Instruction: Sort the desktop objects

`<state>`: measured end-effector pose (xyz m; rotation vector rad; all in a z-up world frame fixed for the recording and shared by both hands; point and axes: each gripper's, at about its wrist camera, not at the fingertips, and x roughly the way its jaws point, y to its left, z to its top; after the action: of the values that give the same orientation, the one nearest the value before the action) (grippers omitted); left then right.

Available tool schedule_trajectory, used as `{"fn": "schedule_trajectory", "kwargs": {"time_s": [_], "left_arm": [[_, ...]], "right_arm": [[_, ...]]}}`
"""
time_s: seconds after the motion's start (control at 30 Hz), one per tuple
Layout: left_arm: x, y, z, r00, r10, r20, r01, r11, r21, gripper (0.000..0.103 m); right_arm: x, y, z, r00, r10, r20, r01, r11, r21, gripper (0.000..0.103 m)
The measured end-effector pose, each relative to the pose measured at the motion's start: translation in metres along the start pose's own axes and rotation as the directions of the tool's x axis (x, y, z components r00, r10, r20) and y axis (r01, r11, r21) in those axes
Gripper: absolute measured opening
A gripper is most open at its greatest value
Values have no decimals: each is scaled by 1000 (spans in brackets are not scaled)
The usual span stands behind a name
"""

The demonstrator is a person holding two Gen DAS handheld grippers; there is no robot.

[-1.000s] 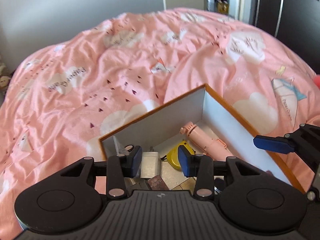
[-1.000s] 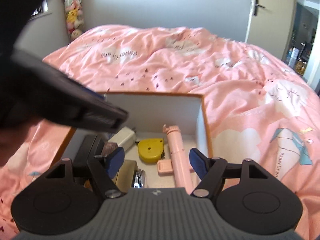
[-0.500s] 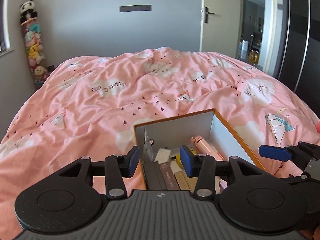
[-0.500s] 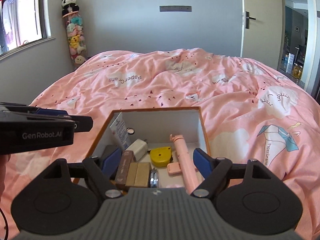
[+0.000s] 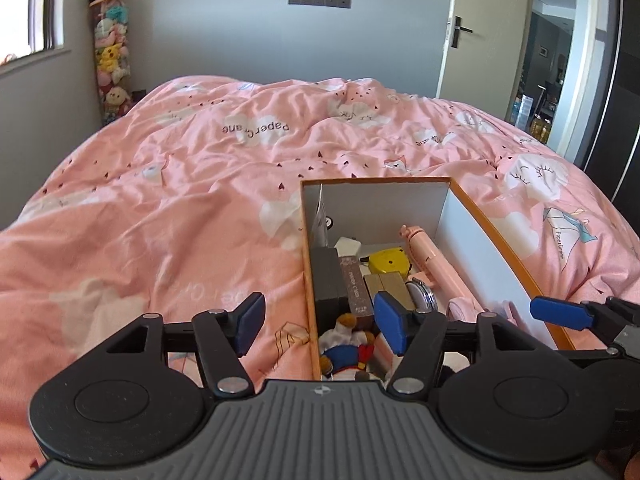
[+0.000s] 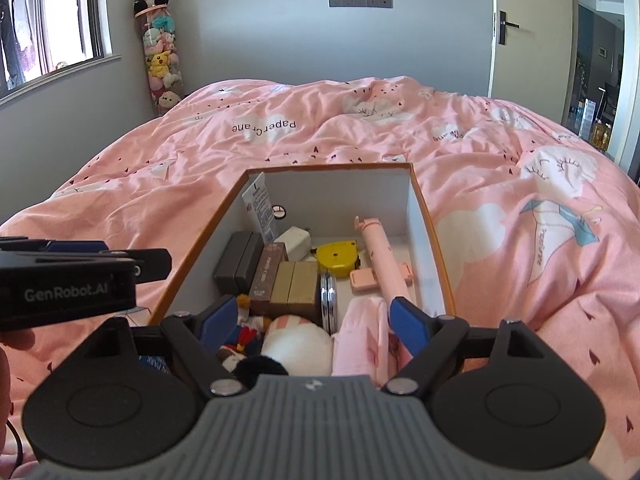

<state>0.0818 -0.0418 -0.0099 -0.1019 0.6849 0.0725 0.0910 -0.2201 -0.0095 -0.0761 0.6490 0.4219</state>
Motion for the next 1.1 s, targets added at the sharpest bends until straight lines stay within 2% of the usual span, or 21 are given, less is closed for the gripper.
{"fn": "schedule_trajectory", "kwargs": {"time_s": [0.3,0.47,0.57,0.8,1.1], "left_arm": [[5,-2,-16,998,-10,-58,9,1000,-14,74],[10,3,-20,996,-21,-91,17,999,-44,84],[10,3,-21,995,-22,-99,17,999,-46,85],[21,-2,-25,984,37,-174,-41,999,-17,85],[24,1,-27,981,34,-191,-40,999,-27,85]], "right_arm": [[6,4,-13,999,31,-28,-31,999,-13,85],[8,3,-16,999,11,-31,-11,1000,-13,85],[6,2,-18,999,-16,-28,15,1000,-17,85],[10,6,-26,997,-30,-64,27,999,-46,85],[12,8,-27,997,-36,-70,32,998,-54,86]]}}
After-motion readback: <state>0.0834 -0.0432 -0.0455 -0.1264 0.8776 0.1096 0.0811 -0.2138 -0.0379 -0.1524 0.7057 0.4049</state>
